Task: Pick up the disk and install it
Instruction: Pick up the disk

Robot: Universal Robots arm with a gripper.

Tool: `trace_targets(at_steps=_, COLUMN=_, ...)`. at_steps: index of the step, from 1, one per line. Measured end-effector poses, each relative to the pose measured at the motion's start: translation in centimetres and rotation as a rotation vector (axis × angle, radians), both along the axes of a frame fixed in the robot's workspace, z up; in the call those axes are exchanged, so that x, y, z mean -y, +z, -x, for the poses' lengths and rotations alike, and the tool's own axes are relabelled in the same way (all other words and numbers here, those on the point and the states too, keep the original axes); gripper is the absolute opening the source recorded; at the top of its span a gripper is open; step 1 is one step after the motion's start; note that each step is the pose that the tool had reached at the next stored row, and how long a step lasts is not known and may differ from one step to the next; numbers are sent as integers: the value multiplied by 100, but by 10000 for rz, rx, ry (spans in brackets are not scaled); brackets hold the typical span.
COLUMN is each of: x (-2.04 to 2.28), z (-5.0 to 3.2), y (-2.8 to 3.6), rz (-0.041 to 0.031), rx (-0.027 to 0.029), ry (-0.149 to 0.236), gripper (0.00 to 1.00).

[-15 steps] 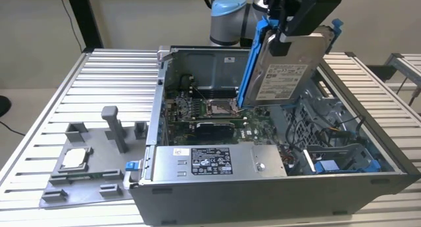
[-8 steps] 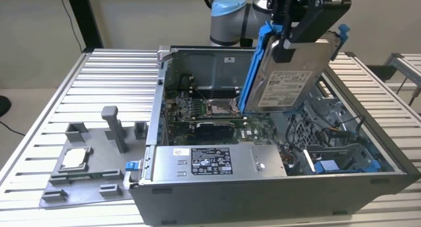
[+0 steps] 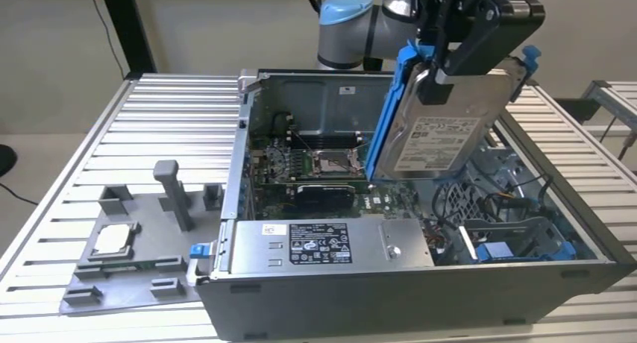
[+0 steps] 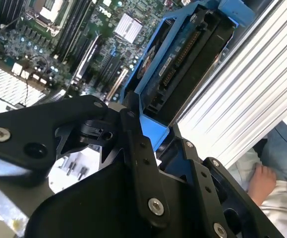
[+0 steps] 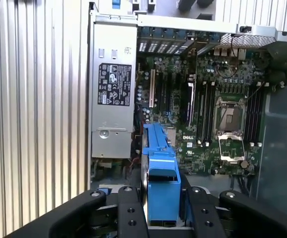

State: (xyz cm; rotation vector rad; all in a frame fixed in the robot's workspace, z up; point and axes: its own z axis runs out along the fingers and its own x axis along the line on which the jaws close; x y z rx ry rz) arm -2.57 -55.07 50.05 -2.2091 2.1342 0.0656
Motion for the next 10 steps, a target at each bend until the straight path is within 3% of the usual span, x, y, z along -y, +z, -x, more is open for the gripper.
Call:
trace_targets(at_steps=4, x=62, z=-63, y=-2, rz=0, rx=0, ry=-4, gripper=0)
trace_targets(at_steps=10, x=161, z=-264, y=-5, rz=0, rx=0, ry=-4, gripper=0)
